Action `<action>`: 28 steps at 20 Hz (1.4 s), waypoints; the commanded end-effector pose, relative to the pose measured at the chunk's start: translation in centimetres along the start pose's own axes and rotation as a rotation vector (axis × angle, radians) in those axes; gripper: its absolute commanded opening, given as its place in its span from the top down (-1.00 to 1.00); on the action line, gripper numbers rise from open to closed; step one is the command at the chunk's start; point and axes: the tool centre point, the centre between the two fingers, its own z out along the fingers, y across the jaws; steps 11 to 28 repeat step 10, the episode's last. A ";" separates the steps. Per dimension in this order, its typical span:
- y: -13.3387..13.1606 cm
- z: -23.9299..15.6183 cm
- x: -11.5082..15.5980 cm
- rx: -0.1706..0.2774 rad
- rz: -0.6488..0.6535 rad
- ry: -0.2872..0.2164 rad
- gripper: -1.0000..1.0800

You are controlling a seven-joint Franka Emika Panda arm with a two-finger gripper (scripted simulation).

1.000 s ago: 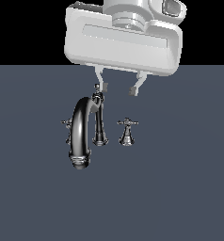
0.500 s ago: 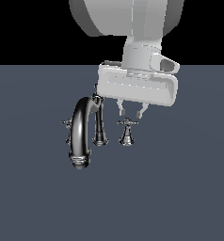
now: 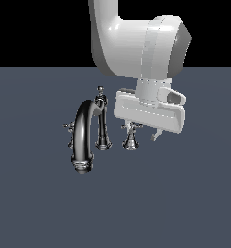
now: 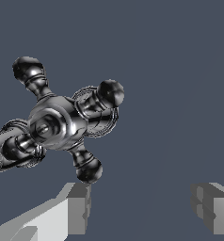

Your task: Turn on the faucet by rotating a designated handle.

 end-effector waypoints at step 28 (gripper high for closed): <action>10.4 -2.0 8.4 0.036 0.462 0.192 -0.74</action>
